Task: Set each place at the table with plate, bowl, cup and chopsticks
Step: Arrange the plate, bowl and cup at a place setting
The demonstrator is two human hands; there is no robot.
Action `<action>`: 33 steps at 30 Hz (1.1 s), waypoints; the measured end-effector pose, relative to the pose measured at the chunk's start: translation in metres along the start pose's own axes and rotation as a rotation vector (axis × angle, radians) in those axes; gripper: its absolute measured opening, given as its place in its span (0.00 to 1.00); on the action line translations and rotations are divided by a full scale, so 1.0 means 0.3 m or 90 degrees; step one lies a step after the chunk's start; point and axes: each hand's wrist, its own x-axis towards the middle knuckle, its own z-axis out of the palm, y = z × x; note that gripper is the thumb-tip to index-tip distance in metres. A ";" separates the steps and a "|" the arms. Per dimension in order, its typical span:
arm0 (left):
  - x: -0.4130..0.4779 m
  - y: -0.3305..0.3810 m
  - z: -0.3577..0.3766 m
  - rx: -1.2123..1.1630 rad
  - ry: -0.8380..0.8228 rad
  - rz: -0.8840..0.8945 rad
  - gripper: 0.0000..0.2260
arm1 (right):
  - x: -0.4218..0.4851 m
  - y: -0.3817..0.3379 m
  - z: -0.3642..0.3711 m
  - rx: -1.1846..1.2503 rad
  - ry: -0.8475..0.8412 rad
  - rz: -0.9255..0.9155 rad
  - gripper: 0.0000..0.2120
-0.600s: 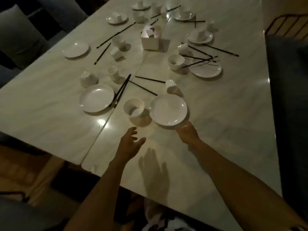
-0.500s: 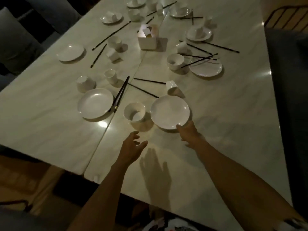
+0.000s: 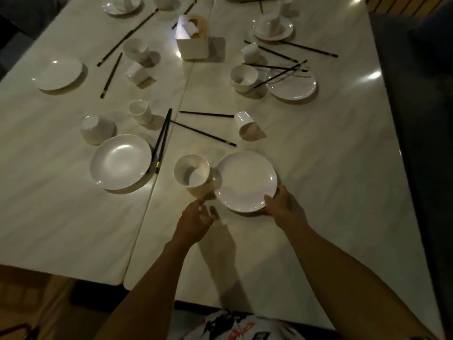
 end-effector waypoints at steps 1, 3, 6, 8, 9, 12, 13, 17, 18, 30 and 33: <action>0.003 0.003 0.001 0.005 -0.001 0.016 0.22 | -0.030 0.016 -0.016 -0.001 -0.021 -0.003 0.25; 0.002 0.006 -0.001 0.021 -0.006 0.046 0.17 | -0.055 0.060 -0.045 -0.009 -0.065 -0.011 0.25; 0.011 -0.025 0.001 0.035 0.006 0.052 0.14 | -0.067 0.095 -0.084 -0.124 -0.110 -0.071 0.26; 0.011 -0.039 0.003 0.040 0.006 0.052 0.15 | -0.080 0.114 -0.091 -0.172 -0.141 -0.102 0.28; 0.012 -0.041 0.005 0.039 0.002 0.053 0.14 | -0.087 0.120 -0.092 -0.191 -0.154 -0.121 0.29; 0.022 -0.050 0.021 0.044 0.001 0.049 0.12 | -0.085 0.145 -0.088 -0.234 -0.187 -0.137 0.31; 0.022 -0.053 0.028 0.055 0.008 0.038 0.11 | -0.088 0.144 -0.090 -0.247 -0.191 -0.134 0.30; 0.016 -0.062 0.061 0.059 0.086 -0.005 0.08 | -0.062 0.103 -0.087 -0.304 -0.112 -0.122 0.23; 0.015 -0.063 0.066 0.051 0.096 -0.011 0.08 | -0.050 0.070 -0.084 -0.323 -0.085 -0.129 0.23; 0.008 -0.137 -0.010 0.028 0.139 -0.105 0.08 | -0.020 -0.346 0.402 -0.368 -0.298 -0.237 0.24; 0.000 -0.152 -0.021 0.021 0.155 -0.123 0.10 | -0.005 -0.350 0.462 -0.403 -0.303 -0.218 0.20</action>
